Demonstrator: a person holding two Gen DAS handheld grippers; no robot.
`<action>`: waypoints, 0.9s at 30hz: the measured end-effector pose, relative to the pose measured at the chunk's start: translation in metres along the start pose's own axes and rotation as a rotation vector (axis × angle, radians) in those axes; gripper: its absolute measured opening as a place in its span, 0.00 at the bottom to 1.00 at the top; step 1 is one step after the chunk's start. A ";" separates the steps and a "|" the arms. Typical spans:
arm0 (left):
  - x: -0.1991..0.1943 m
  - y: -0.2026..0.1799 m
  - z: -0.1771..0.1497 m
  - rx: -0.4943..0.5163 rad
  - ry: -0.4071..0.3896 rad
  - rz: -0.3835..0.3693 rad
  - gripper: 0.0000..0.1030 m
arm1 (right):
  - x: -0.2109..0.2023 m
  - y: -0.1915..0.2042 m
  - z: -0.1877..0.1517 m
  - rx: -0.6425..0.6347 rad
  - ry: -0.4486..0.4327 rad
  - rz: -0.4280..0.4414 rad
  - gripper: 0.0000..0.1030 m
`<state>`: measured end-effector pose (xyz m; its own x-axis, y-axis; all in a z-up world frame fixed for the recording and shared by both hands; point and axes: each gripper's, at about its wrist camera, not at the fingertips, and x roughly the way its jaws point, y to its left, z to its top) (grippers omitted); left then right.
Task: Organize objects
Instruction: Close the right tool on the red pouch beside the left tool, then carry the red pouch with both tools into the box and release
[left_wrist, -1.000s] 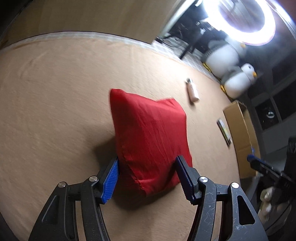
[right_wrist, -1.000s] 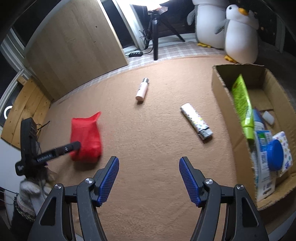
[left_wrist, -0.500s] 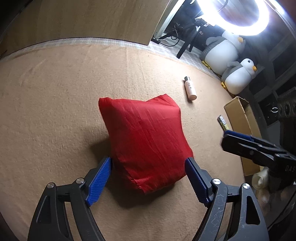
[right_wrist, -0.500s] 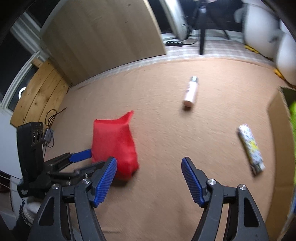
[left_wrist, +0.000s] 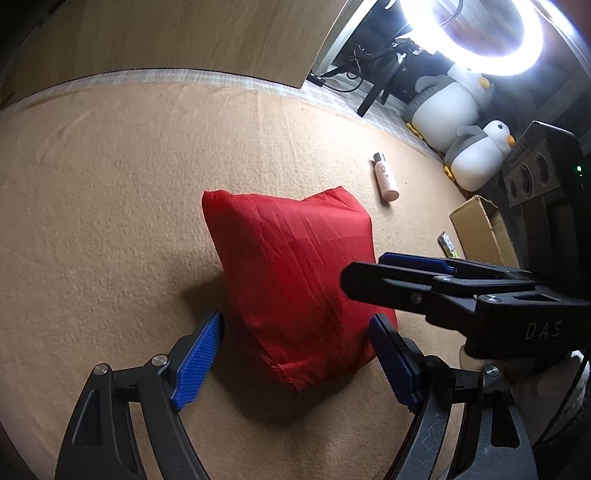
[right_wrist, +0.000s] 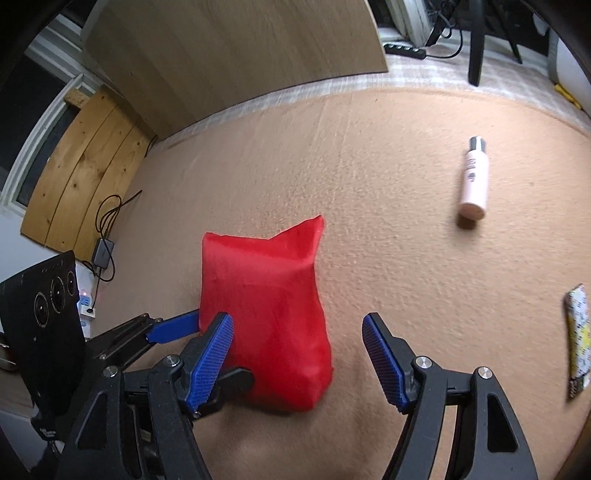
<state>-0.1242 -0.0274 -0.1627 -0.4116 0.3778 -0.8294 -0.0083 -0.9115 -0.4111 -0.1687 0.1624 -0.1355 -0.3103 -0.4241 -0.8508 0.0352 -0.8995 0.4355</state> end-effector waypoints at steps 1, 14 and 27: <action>0.000 0.001 0.000 -0.003 0.000 -0.003 0.81 | 0.002 0.000 0.000 0.000 0.006 0.007 0.67; -0.001 -0.005 0.000 -0.017 -0.008 -0.043 0.80 | 0.008 0.012 0.002 -0.045 0.005 0.016 0.55; -0.014 -0.072 0.011 0.069 -0.053 -0.075 0.80 | -0.041 -0.001 -0.012 -0.031 -0.087 -0.013 0.54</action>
<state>-0.1279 0.0307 -0.1172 -0.4554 0.4380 -0.7751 -0.1030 -0.8907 -0.4428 -0.1449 0.1793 -0.1041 -0.3920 -0.4028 -0.8271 0.0597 -0.9083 0.4141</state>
